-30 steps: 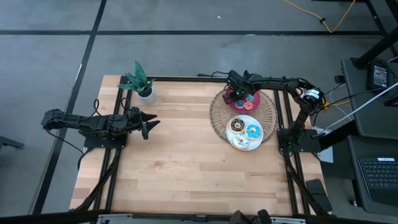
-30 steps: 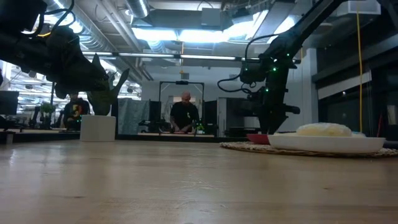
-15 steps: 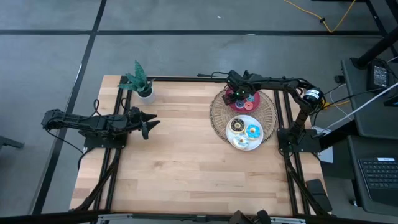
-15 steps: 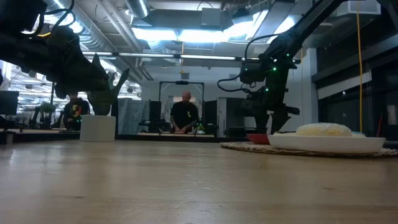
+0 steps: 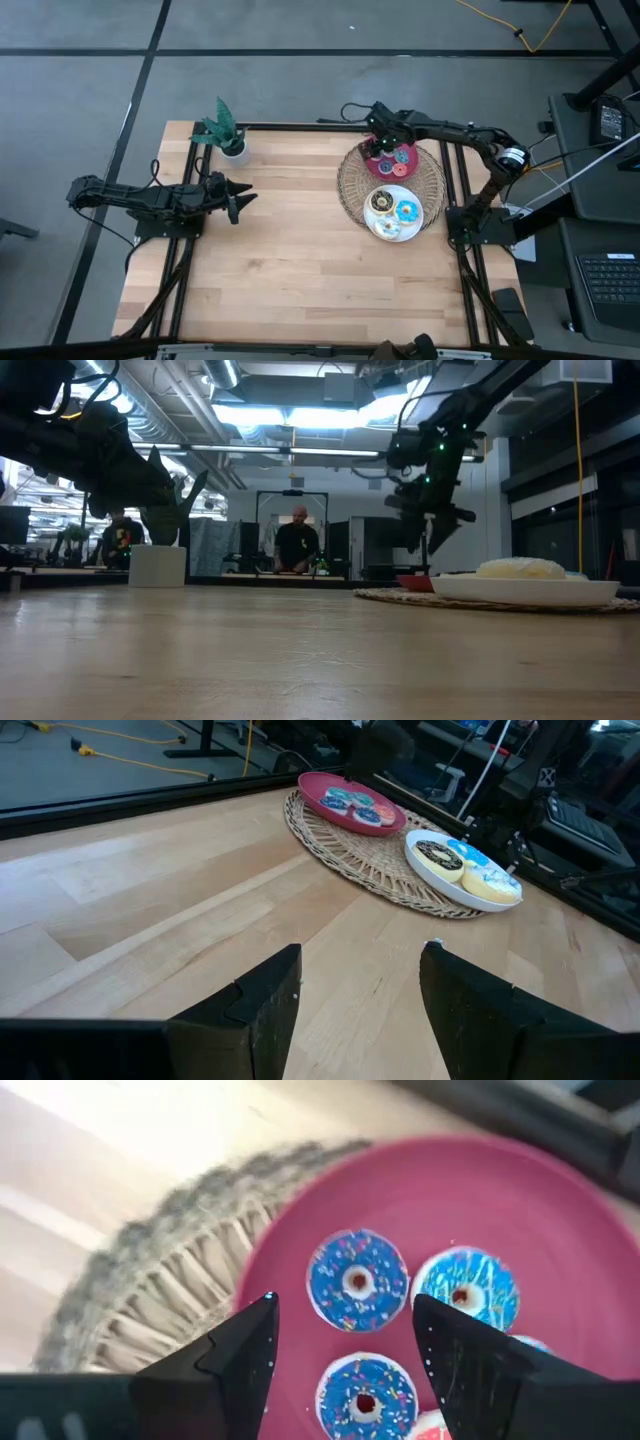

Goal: Pick & Place donuts
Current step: Return to home position

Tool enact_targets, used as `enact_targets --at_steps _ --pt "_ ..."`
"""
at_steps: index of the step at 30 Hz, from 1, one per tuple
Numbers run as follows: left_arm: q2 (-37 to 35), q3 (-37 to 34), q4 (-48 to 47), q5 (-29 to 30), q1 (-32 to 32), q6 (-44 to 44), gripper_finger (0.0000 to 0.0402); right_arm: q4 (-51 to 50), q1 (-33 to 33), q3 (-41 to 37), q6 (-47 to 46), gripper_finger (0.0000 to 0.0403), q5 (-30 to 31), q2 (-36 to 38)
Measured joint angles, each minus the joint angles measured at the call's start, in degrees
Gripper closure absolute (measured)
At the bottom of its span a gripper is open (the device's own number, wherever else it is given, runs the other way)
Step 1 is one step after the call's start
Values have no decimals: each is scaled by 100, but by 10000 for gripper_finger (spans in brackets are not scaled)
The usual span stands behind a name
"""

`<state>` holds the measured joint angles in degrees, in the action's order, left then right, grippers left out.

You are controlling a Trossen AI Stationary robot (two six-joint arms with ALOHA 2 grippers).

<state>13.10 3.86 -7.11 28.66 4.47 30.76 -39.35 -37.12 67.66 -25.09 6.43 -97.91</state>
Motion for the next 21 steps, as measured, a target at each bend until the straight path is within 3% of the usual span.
enact_targets --at_steps 11,21 --pt "0 0 0 -1 -1 -1 205 -24 423 247 744 171 12 628" --pt "1 0 0 -1 0 -2 205 67 1269 247 1133 171 9 1150"
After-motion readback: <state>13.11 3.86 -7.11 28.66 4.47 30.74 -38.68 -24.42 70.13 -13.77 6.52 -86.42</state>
